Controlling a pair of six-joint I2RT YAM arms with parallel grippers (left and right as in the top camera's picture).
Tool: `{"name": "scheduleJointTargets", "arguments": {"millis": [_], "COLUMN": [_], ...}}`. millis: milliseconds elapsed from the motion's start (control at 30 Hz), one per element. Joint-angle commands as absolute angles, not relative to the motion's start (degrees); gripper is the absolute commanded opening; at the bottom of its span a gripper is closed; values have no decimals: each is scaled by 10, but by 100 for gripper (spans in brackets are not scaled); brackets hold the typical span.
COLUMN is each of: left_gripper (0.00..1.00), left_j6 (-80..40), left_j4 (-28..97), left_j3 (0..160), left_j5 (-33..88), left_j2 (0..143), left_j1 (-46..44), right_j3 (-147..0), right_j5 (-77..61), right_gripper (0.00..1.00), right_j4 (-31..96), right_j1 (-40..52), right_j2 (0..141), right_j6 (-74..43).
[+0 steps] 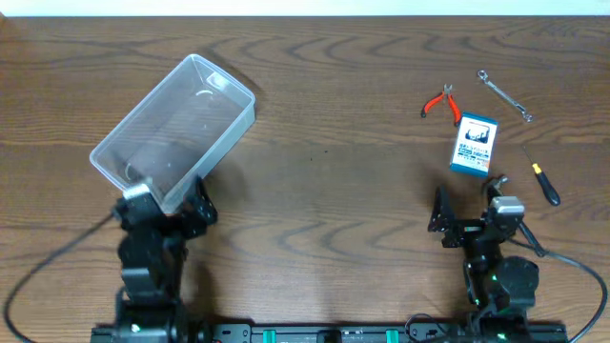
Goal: Pack container
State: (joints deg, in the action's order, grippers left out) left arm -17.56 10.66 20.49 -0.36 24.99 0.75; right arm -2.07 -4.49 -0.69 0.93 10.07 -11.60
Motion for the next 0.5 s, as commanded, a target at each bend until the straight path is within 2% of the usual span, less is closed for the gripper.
{"name": "scheduleJointTargets", "arguments": {"millis": [0, 100, 267, 467], "left_gripper": [98, 98, 98, 98], "left_j6": [-148, -148, -148, -201], "left_j4": [131, 182, 340, 528], "left_j3": [309, 402, 543, 655], "left_j5": [-1, -12, -42, -39], "left_j2": [341, 423, 525, 590], "left_j1": [11, 11, 33, 131], "right_j3": [-85, -147, -276, -421], "right_j5": [-55, -55, -54, -61], "right_gripper": [99, 99, 99, 99], "right_j4": [6, 45, 152, 278], "right_j1": [4, 4, 4, 4], "right_j2": [162, 241, 389, 550], "right_j6": [-136, -129, -81, -33]}}
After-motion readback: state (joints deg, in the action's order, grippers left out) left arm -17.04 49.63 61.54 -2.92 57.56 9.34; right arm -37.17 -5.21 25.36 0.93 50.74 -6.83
